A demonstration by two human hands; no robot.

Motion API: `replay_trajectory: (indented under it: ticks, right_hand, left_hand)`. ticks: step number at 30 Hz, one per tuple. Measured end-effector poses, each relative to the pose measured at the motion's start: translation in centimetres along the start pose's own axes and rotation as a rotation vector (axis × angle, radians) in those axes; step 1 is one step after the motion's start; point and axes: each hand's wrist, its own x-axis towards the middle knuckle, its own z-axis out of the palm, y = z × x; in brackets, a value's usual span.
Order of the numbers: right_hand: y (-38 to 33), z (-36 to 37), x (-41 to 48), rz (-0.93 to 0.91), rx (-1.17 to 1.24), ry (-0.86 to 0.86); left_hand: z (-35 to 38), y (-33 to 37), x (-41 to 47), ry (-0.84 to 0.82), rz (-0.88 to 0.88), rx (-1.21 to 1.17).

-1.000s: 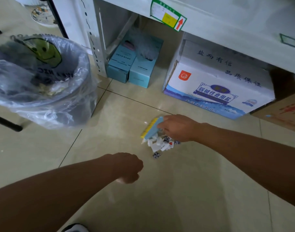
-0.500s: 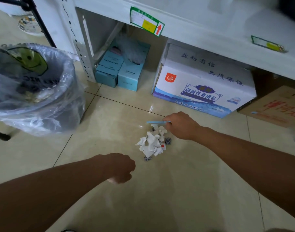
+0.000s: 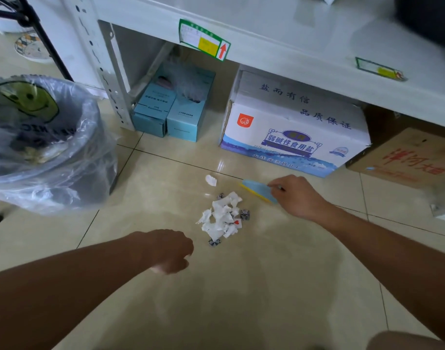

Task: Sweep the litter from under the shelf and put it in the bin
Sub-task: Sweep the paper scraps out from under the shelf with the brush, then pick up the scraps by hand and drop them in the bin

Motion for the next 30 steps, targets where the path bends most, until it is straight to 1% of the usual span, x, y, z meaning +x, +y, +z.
replay_trajectory:
  ticks: [2, 5, 6, 9, 13, 15, 18, 20, 22, 25, 27, 30]
  right_hand:
    - [2.5, 0.6, -2.7, 0.039, -0.007, 0.091]
    - [5.9, 3.3, -7.3, 0.087, -0.218, 0.195]
    - [6.7, 4.5, -8.7, 0.118, -0.277, 0.194]
    - [8.1, 7.9, -11.2, 0.192, -0.329, 0.117]
    - [7.9, 10.5, -12.0, 0.082, -0.359, 0.116]
    - [7.7, 11.5, -11.9, 0.061, -0.375, 0.101]
    - [7.5, 12.5, -11.6, 0.035, -0.422, -0.033]
    - [7.4, 12.7, -11.4, 0.016, -0.418, -0.122]
    - [6.8, 12.0, -10.9, -0.016, -0.400, -0.213]
    - [5.3, 9.7, -8.2, -0.049, -0.317, -0.222]
    - [3.7, 8.6, -5.3, -0.053, -0.181, -0.276]
    - [1.1, 8.0, -0.8, 0.036, -0.018, -0.363]
  left_hand:
    - [-0.3, -0.1, 0.4, 0.006, -0.001, -0.004]
    - [-0.7, -0.2, 1.0, 0.012, -0.001, -0.009]
    - [-0.8, -0.1, 1.2, 0.009, 0.001, 0.000]
    - [-1.2, -0.2, 1.8, 0.001, 0.003, 0.033]
    - [-1.6, -0.6, 2.9, -0.001, -0.015, 0.039]
    - [-1.8, -0.7, 3.3, 0.009, -0.022, 0.040]
    - [-2.4, -1.0, 4.0, 0.051, -0.032, 0.047]
    - [-3.1, -1.3, 4.7, 0.102, -0.043, 0.051]
    - [-4.3, -2.1, 5.5, 0.192, -0.052, 0.042]
    - [-6.3, -3.7, 7.6, 0.301, -0.062, 0.028]
    - [-7.5, -4.7, 9.5, 0.290, -0.092, 0.055]
    - [-9.0, -5.3, 11.8, 0.238, -0.102, 0.129]
